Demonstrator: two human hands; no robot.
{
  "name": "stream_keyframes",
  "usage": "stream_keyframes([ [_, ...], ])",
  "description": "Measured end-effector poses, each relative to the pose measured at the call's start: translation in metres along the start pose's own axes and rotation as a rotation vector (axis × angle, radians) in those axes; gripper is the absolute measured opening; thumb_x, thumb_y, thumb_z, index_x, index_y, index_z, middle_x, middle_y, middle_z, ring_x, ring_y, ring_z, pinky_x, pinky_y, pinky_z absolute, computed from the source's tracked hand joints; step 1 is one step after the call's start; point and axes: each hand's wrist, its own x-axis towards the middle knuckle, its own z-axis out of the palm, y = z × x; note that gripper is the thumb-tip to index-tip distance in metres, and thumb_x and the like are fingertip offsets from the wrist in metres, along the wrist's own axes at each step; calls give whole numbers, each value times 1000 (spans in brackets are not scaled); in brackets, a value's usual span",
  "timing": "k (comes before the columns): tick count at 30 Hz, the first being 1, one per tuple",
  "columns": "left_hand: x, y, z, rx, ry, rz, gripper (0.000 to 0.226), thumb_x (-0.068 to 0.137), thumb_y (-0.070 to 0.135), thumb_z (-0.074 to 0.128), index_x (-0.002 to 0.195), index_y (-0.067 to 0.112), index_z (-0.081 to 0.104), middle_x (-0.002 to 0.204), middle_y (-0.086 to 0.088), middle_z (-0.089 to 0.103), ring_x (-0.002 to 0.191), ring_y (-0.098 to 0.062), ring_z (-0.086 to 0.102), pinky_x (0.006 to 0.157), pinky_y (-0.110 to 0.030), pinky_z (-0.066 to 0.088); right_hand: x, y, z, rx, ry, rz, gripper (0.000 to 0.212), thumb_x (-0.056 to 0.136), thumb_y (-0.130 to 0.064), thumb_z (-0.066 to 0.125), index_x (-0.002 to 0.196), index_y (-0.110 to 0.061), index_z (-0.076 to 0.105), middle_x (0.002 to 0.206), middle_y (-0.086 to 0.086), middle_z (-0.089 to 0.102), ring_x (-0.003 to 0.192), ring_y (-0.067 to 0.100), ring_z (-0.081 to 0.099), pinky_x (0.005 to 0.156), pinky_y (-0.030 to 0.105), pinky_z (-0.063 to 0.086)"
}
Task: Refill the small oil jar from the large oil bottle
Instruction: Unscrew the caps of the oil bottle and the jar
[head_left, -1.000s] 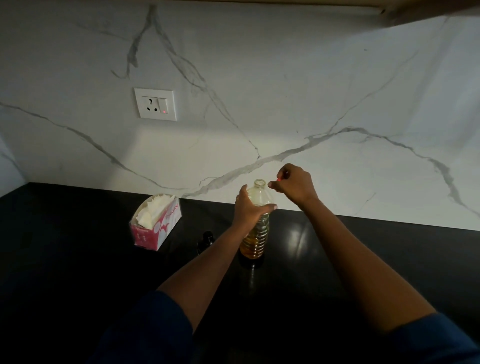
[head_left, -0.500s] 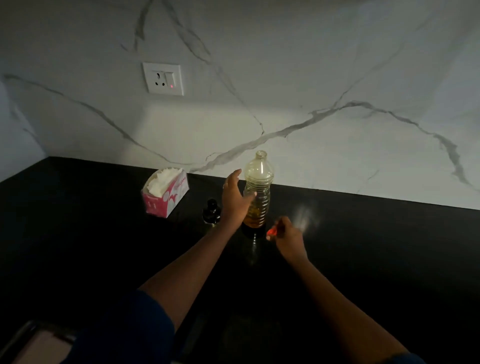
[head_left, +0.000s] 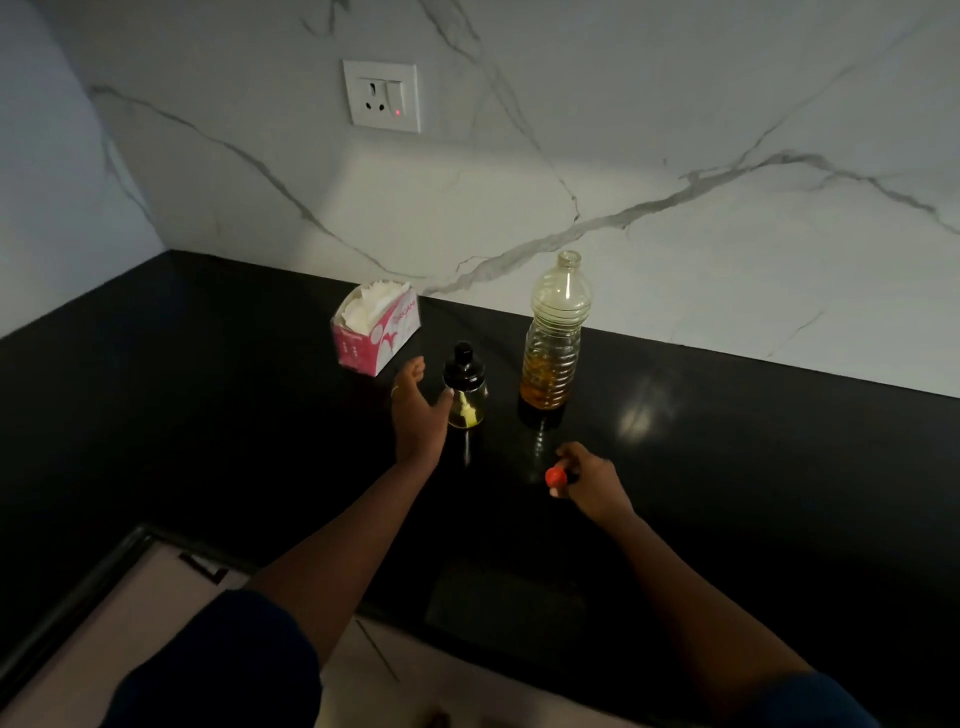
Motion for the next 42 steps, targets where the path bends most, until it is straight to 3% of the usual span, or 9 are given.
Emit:
stream_keyframes([
  [4,17,-14,-2,58,-144,-93,72,77,8,71,139,15,36,142,-5,42,132,-20,39,102,-31,36,18,-22,-18,-99,-85,55,44,76,-21,74,116,-20,55,110,-1,60,102,16,56,91,35,46],
  [12,52,-37,10,197,-463,-155,103,64,27,83,145,14,21,148,-11,32,136,-27,32,111,-40,30,51,-132,-18,-46,174,-66,35,90,-49,50,84,-15,52,78,2,57,74,17,58,70,32,48],
  [17,67,-42,26,198,-517,-135,99,62,29,84,142,9,30,140,-10,45,128,-24,44,104,-33,37,72,-190,3,-292,192,-71,68,84,-67,44,120,-10,49,112,11,59,106,30,58,82,39,47],
  [22,72,-49,35,174,-550,-84,79,64,23,83,132,11,44,127,-7,57,118,-24,54,90,-25,41,91,-207,7,-368,122,11,53,84,-51,60,112,-6,59,107,9,63,101,27,61,73,33,44],
  [28,76,-55,42,182,-534,-81,69,63,22,84,122,12,51,120,-5,62,114,-20,57,94,-26,43,105,-204,7,-375,28,4,50,83,-44,64,111,-3,59,104,10,63,98,26,62,72,30,44],
  [32,77,-58,42,144,-527,-75,66,60,20,86,118,13,55,115,-4,64,108,-18,60,91,-23,44,110,-202,5,-373,16,-27,46,79,-41,69,104,-4,61,89,8,58,93,26,63,70,30,47],
  [36,78,-60,41,153,-539,-53,62,60,20,86,115,12,58,111,-4,66,105,-18,61,90,-23,46,116,-203,3,-452,-42,-50,40,76,-41,71,93,-6,59,76,3,54,75,19,56,66,27,44],
  [38,78,-61,41,162,-564,-56,61,61,21,85,114,12,58,110,-4,66,104,-18,62,91,-27,49,119,-207,2,-573,-135,-102,42,75,-40,71,98,-5,64,85,3,62,75,17,55,65,26,45],
  [42,80,-58,38,170,-611,-88,70,63,20,83,125,13,51,115,-5,64,110,-20,59,97,-31,46,116,-224,-7,-817,-358,-223,52,66,-17,75,117,-24,65,117,3,63,104,23,58,84,31,52],
])
